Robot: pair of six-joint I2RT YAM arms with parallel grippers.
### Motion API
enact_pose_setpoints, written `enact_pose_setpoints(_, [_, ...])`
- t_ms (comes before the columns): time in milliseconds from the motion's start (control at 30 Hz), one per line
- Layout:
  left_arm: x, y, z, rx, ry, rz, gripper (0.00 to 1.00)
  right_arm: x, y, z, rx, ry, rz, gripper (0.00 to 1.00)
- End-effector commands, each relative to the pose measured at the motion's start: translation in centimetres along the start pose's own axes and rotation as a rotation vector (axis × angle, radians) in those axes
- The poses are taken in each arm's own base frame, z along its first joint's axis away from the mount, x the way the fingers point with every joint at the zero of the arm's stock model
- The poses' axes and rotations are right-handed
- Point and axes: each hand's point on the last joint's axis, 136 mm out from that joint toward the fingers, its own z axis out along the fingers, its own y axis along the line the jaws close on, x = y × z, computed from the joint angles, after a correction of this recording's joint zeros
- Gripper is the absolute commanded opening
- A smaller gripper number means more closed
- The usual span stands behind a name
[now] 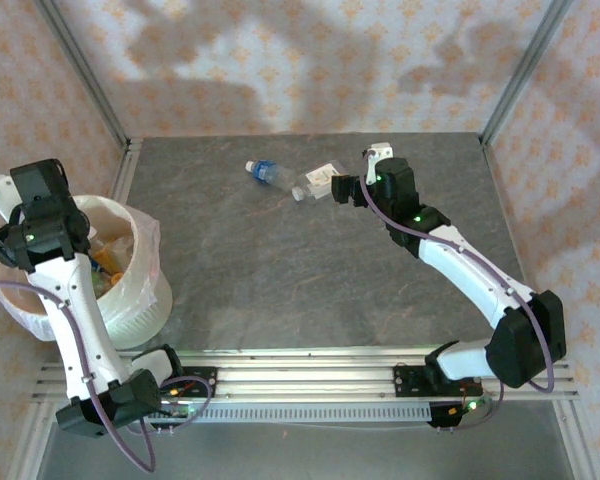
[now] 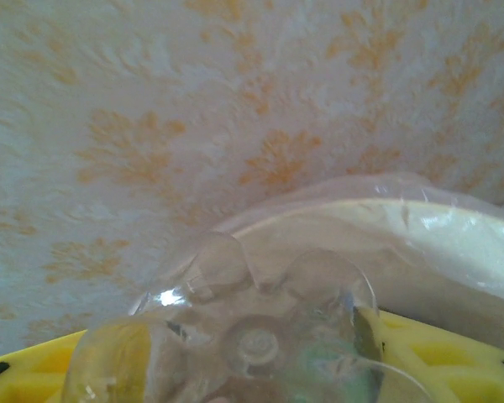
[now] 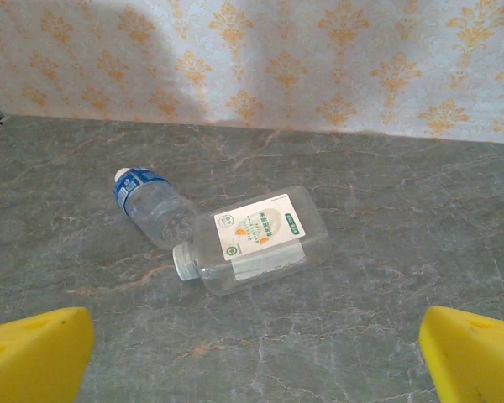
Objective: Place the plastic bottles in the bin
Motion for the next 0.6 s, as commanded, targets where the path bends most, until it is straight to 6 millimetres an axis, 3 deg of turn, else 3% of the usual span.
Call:
enact_pose_setpoints(0, [2.3,-2.4,0.9,0.104,0.083,-0.067,0.63,-0.8,0.0,-0.3,0.013,-0.012,0.004,1.00])
enact_pose_setpoints(133, [3.6,-4.5,1.4,0.195,0.125,-0.068,0.73,-0.7,0.0,-0.3,0.015,-0.010,0.002,0.99])
enact_pose_setpoints(300, [3.1,-5.1,1.1,0.226,0.136,-0.025,0.93,-0.6,-0.1,-0.2,0.018,-0.003,-0.004,0.99])
enact_pose_setpoints(567, [0.7,-6.1,-2.4,0.412,0.091,-0.114,1.00,-0.2,-0.2,0.0,0.021,0.010,0.005,0.99])
